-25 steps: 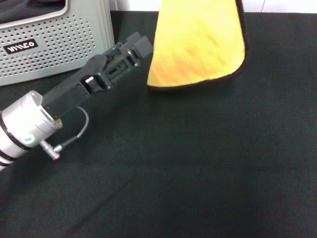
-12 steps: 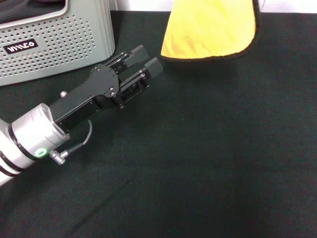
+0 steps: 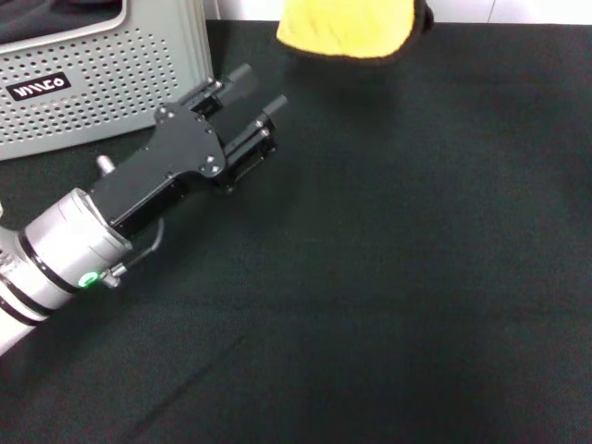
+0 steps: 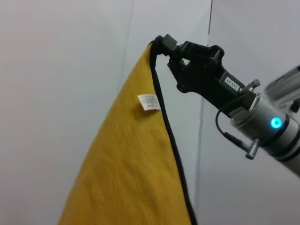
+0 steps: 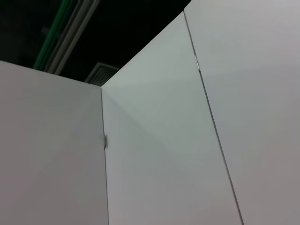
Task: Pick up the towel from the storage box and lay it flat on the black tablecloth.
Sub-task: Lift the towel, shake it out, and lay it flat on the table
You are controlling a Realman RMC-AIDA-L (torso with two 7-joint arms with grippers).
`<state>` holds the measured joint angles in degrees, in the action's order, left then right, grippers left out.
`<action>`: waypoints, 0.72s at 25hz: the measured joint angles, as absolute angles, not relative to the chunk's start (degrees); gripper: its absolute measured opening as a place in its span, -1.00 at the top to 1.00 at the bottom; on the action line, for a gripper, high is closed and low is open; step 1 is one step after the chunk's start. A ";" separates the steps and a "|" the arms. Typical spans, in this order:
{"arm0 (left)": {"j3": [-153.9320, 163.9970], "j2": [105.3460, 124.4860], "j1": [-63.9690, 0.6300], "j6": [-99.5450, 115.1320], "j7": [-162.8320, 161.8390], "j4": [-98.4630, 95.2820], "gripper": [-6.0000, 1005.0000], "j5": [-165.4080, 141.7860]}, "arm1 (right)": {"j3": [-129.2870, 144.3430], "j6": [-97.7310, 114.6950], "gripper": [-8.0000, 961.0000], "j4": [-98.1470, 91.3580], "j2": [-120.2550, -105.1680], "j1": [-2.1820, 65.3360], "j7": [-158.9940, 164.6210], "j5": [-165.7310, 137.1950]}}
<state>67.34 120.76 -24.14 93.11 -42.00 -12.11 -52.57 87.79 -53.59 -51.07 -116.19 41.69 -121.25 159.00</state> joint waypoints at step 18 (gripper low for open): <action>67.10 120.76 -28.32 90.72 -25.62 -6.45 -0.18 -48.10 | 88.65 -50.58 0.98 -50.33 -116.19 49.53 -120.53 159.36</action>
<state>67.10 120.76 -28.32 90.72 -25.62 -6.45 -48.10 88.65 -50.58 -50.33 -116.19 49.53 -120.53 159.36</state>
